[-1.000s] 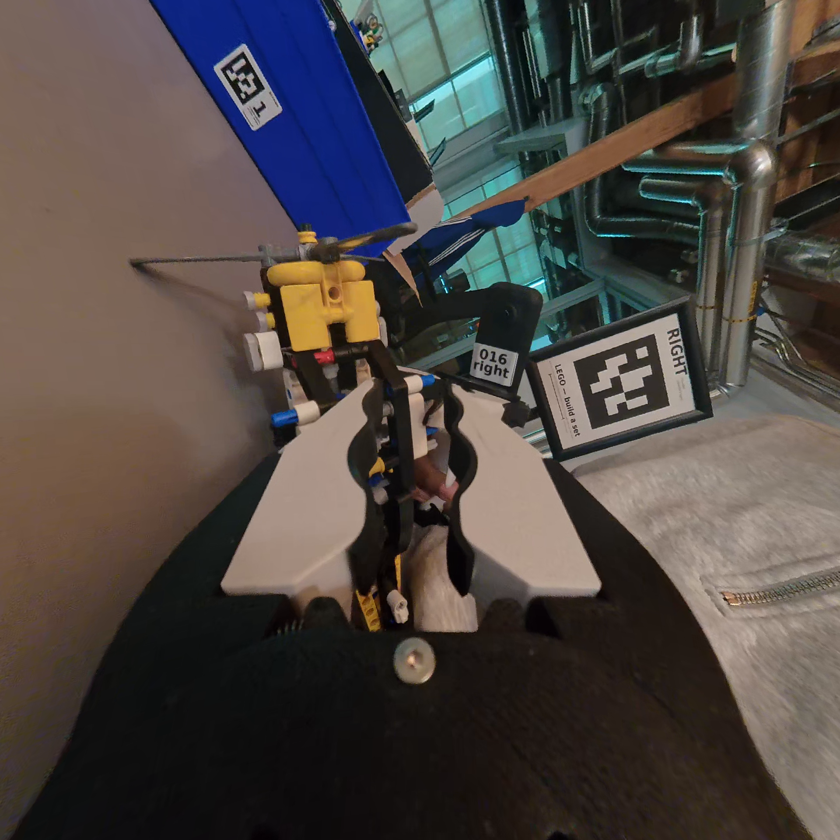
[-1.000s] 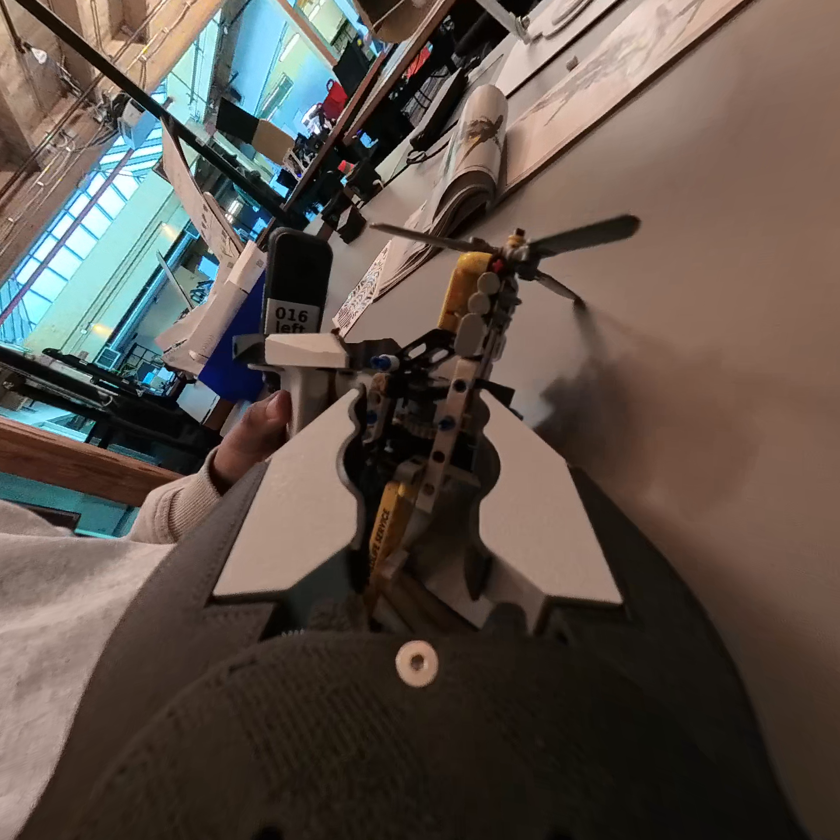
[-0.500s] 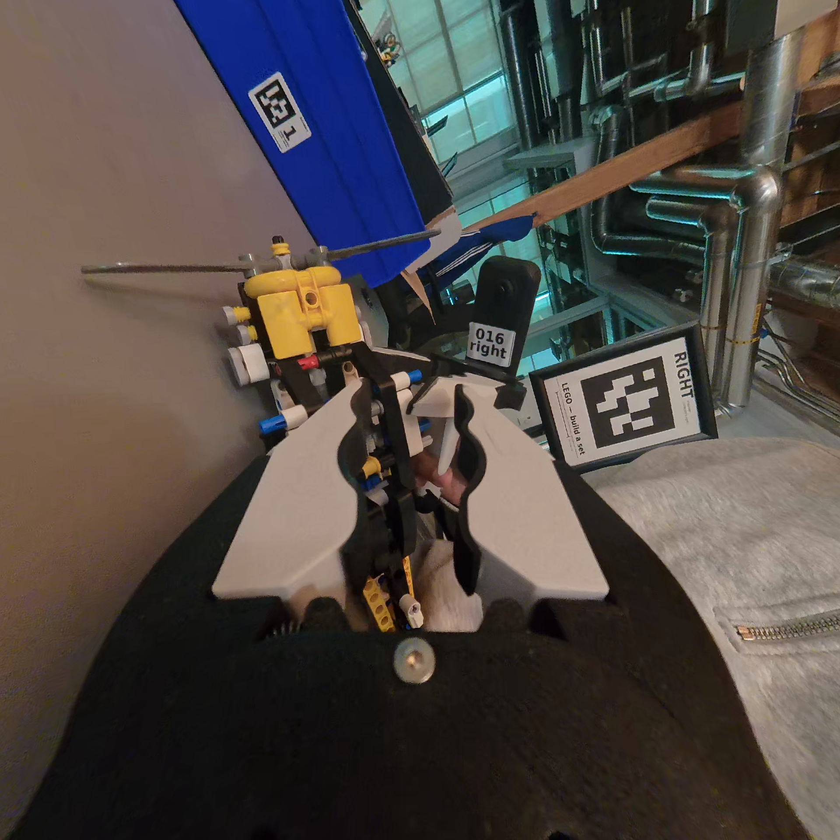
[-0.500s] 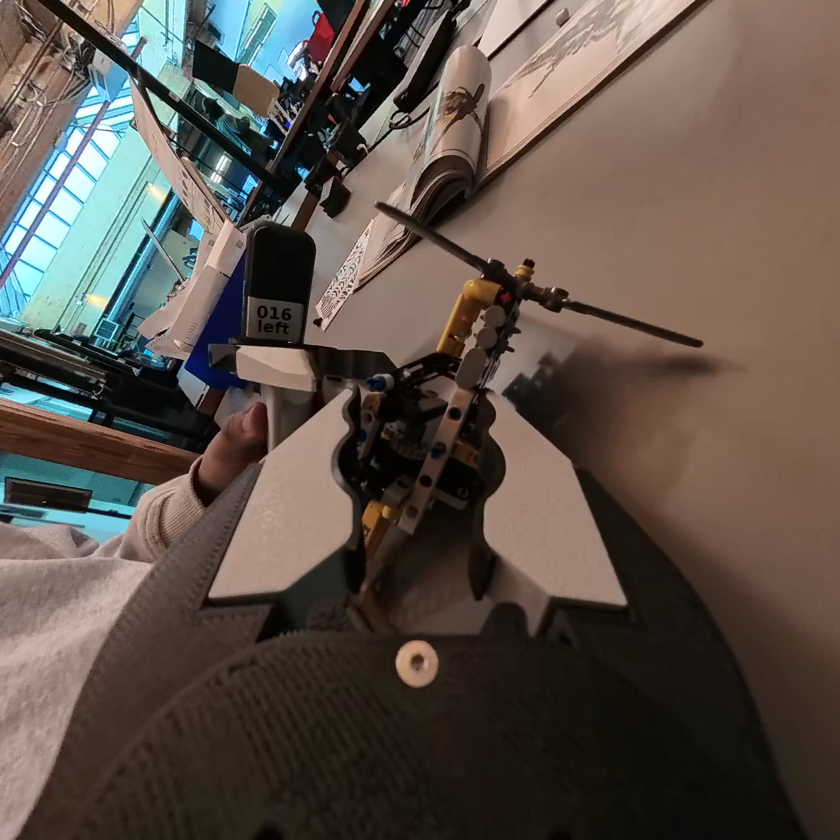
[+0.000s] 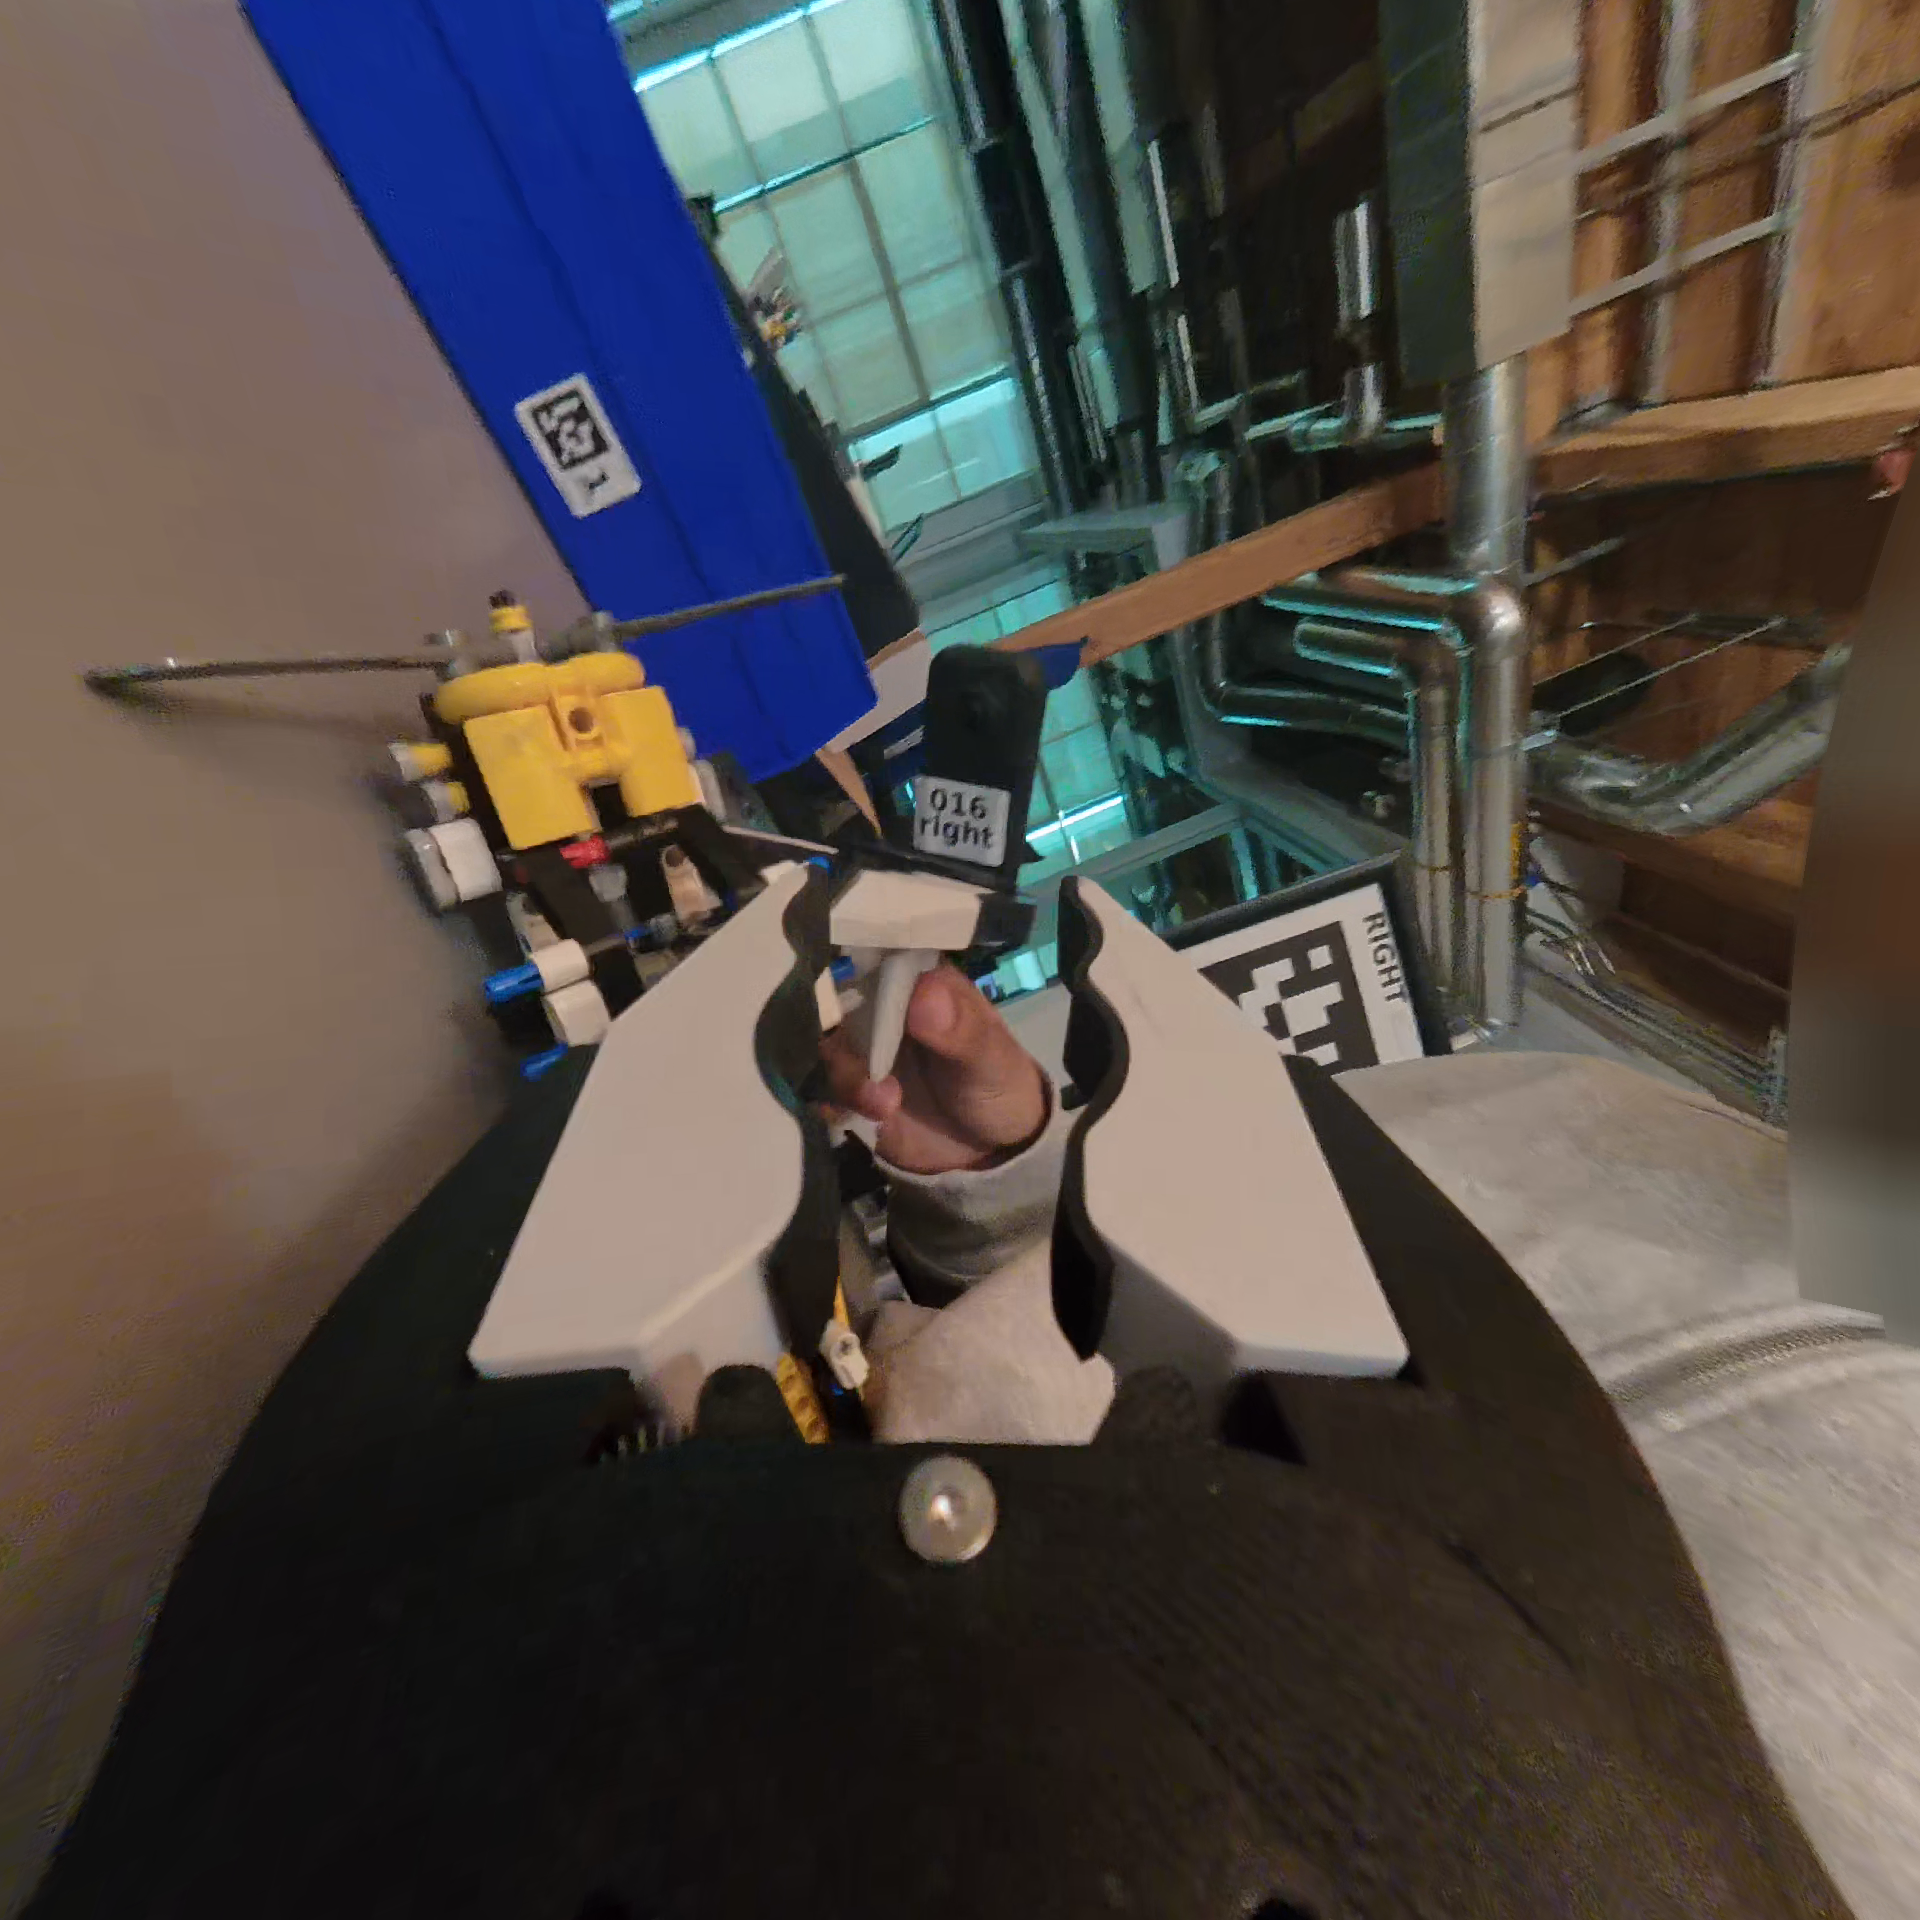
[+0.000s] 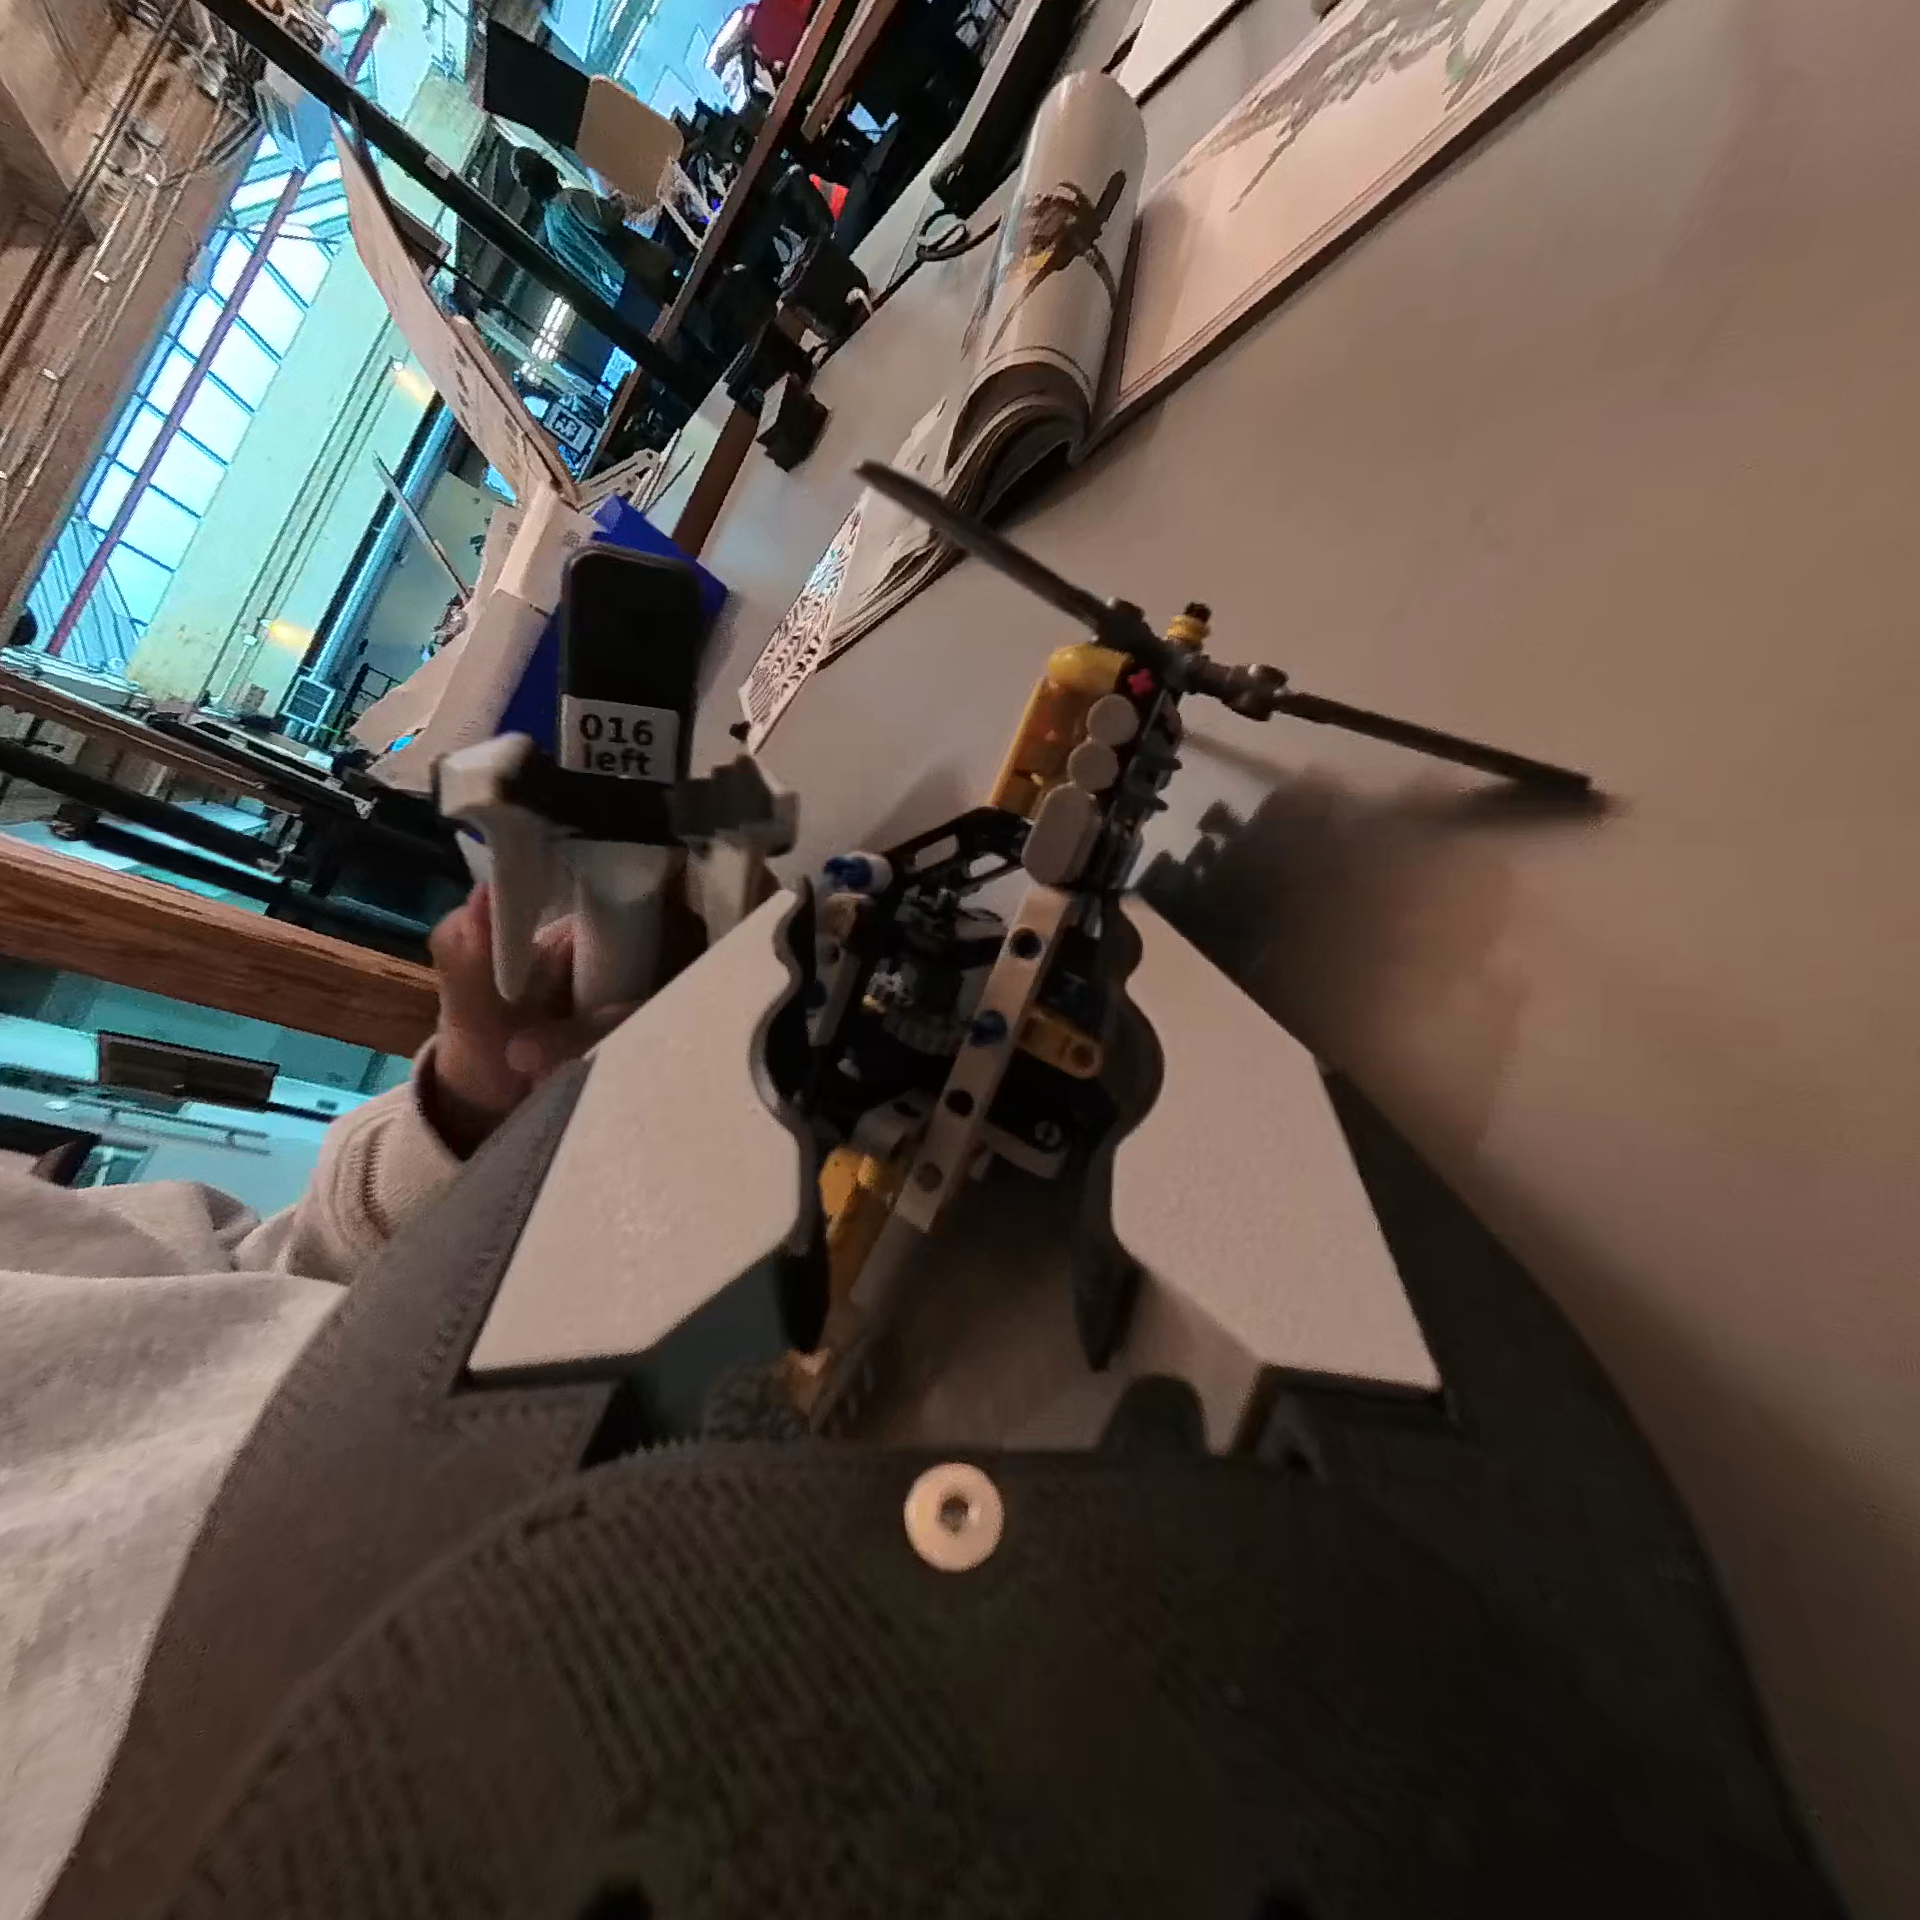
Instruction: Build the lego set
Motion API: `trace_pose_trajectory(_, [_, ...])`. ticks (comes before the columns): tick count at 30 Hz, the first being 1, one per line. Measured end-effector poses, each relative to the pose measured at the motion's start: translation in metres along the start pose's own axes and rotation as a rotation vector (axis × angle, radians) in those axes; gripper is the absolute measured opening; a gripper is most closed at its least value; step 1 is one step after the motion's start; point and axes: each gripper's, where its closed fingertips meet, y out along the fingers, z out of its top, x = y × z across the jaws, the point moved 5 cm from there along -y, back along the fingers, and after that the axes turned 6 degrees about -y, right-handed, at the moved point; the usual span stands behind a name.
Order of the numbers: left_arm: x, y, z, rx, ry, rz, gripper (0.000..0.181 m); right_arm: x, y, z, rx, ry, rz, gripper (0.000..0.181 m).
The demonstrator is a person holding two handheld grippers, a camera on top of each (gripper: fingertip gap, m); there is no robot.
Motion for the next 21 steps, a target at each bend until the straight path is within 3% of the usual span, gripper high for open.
trace_pose_trajectory(2, [0.002,-0.012,0.005,0.032,0.030,0.032,0.042,0.001,-0.005,0.000,0.012,-0.019,-0.019,0.055])
trace_pose_trajectory(6, [-0.021,-0.026,0.012,0.040,0.087,0.230,0.042,0.000,-0.018,0.002,0.033,-0.053,-0.094,0.054])
trace_pose_trajectory(10, [-0.033,-0.020,0.013,0.018,0.050,0.254,0.041,-0.021,-0.025,0.006,0.046,-0.152,-0.141,0.060])
trace_pose_trajectory(14, [-0.041,-0.010,0.013,-0.036,0.048,0.311,0.042,-0.029,-0.013,0.002,0.007,-0.274,-0.245,0.074])
trace_pose_trajectory(18, [-0.044,-0.003,0.010,-0.077,0.048,0.328,0.042,-0.018,-0.006,-0.005,-0.071,-0.308,-0.304,0.064])
trace_pose_trajectory(21, [-0.044,0.000,0.007,-0.090,0.023,0.310,0.042,-0.013,-0.011,-0.005,-0.079,-0.263,-0.248,0.058])
